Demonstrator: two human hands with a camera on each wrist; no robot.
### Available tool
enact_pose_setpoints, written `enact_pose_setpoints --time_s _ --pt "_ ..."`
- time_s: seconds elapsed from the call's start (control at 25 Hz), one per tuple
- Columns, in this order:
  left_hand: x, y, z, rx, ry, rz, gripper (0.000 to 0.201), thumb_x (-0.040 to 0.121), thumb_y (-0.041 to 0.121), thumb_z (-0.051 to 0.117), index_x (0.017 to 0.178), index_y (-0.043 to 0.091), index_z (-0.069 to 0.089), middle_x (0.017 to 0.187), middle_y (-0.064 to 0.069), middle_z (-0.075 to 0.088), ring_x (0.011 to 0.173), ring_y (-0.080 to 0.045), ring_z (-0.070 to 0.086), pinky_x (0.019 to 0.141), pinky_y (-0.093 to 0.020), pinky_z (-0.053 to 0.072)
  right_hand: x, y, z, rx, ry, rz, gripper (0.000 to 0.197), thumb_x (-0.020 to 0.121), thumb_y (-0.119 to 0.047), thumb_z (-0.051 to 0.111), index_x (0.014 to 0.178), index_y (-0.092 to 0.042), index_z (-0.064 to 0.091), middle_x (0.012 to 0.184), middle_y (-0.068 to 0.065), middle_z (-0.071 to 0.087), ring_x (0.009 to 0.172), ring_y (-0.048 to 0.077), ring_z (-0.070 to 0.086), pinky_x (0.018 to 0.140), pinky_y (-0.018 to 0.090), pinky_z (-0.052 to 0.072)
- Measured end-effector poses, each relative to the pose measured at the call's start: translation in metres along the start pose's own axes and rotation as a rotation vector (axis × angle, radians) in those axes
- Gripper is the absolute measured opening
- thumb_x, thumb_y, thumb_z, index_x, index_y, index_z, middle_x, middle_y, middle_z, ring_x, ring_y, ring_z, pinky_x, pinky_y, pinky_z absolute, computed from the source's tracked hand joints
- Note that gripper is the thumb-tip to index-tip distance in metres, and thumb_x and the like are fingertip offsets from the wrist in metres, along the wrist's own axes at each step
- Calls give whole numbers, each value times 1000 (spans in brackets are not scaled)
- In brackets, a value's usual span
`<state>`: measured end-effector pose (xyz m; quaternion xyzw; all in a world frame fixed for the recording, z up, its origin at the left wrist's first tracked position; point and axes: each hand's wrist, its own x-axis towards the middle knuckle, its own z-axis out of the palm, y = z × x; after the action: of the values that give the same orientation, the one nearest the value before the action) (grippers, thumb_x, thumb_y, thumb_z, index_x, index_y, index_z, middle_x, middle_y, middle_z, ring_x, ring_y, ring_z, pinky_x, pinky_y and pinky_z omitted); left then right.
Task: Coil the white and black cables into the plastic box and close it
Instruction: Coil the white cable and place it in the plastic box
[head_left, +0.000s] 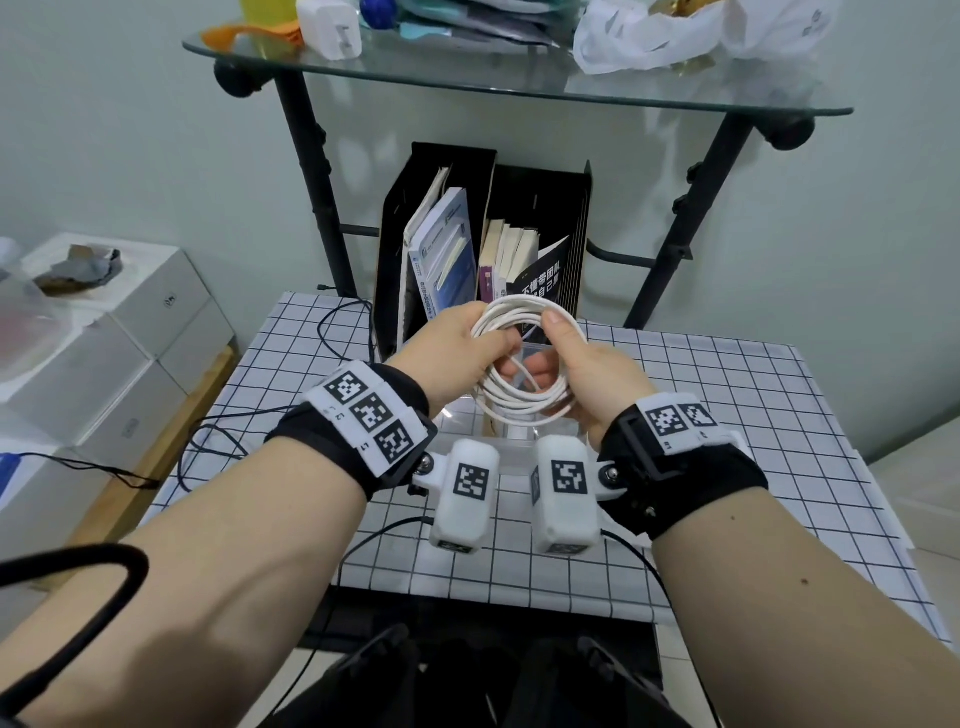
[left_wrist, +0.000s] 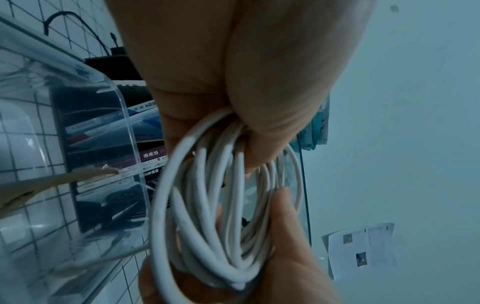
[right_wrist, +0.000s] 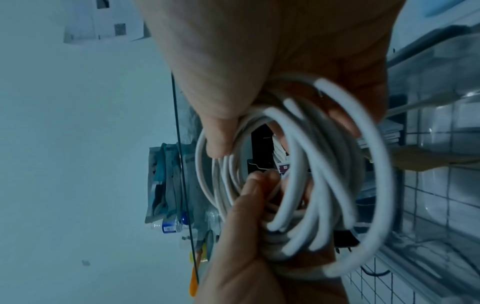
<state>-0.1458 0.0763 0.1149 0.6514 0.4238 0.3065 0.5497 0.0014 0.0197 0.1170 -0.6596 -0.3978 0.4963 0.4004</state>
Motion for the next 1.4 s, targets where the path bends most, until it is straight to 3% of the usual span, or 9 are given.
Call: enact_pose_setpoints --time_s 0.08,0.2,0.36,0.48,0.8,1.0,1.2,1.32,1.4 --pt "0 1 -4 35 -5 2 27 82 27 58 100 7 61 77 -15 69 71 -28 61 79 -54 52 0 1 0 91 32 -8 50 80 -60 61 62 -14 74 69 6 73 68 23 70 77 39 57" --pt "0 2 -8 130 14 26 17 91 20 56 101 7 61 67 -2 66 70 -25 62 77 -50 53 -5 0 4 327 26 -24 13 88 -11 64 76 -8 66 59 5 67 54 17 64 57 28 55" --pt "-1 5 -6 261 14 70 14 94 20 53 99 8 60 71 -3 66 70 -25 63 78 -48 55 -10 -4 5 524 1 28 20 85 15 52 85 -3 59 57 10 63 44 16 61 47 23 53" --pt "-1 4 -5 287 23 87 16 93 20 53 100 8 61 83 -12 71 81 -33 67 80 -49 54 -13 -7 4 604 -51 66 20 86 16 48 87 -1 58 55 11 64 42 16 56 47 21 50" --pt "-1 3 -1 360 66 143 17 93 21 54 103 10 63 93 -10 69 87 -24 65 85 -43 52 -22 -13 2 468 -150 21 24 79 17 59 87 -6 60 65 14 65 51 19 64 52 25 55" --pt "-1 2 0 419 90 169 19 93 23 52 104 10 62 94 -7 68 88 -22 63 83 -40 51 -18 -13 1 403 -226 -57 33 78 17 60 110 8 57 88 25 63 64 25 66 65 32 59" --pt "0 0 -2 389 85 132 16 94 23 50 101 11 58 85 -10 67 77 -24 63 76 -40 53 -16 -11 3 583 -92 -17 46 83 10 61 126 5 45 85 20 62 60 24 67 52 32 56" --pt "2 -1 -5 454 127 81 17 95 22 47 102 10 57 84 -12 66 71 -24 59 72 -41 51 -13 -13 0 394 171 -161 33 80 -8 73 107 -10 54 91 6 58 69 17 60 60 31 53" --pt "4 -2 -7 488 173 54 18 96 21 46 102 9 57 87 -14 65 73 -26 59 72 -41 51 -15 -17 -2 257 244 -238 19 79 -17 75 86 -15 57 72 -2 55 53 7 52 49 21 45"
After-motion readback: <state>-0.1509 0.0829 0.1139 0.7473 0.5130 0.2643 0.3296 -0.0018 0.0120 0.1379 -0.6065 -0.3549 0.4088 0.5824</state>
